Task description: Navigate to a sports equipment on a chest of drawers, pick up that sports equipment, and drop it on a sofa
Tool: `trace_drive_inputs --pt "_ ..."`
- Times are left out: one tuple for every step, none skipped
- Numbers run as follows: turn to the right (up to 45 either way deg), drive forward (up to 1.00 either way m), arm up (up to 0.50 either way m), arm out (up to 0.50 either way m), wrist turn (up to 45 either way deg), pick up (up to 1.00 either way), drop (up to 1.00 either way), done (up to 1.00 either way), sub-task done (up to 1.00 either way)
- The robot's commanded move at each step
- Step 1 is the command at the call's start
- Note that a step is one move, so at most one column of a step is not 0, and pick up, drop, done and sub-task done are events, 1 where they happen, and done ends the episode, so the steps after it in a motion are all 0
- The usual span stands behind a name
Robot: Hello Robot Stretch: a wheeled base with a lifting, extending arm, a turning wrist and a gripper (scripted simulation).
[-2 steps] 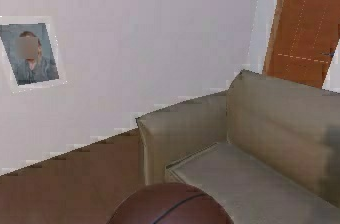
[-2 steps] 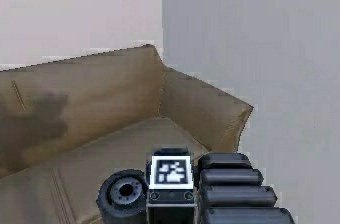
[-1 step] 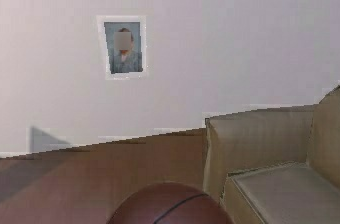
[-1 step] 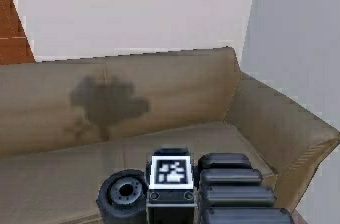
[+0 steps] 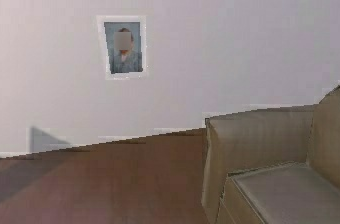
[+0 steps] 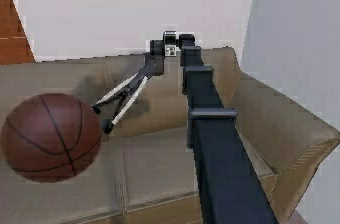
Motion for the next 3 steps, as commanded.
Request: trace_drive_inputs --pt "0.0 0.00 0.00 0.00 45.0 0.00 0.00 0.00 0.00" --pt "0.0 0.00 0.00 0.00 27.0 0.00 0.00 0.00 0.00" --pt "0.0 0.00 -0.24 0.00 0.0 0.00 0.00 0.00 0.00"
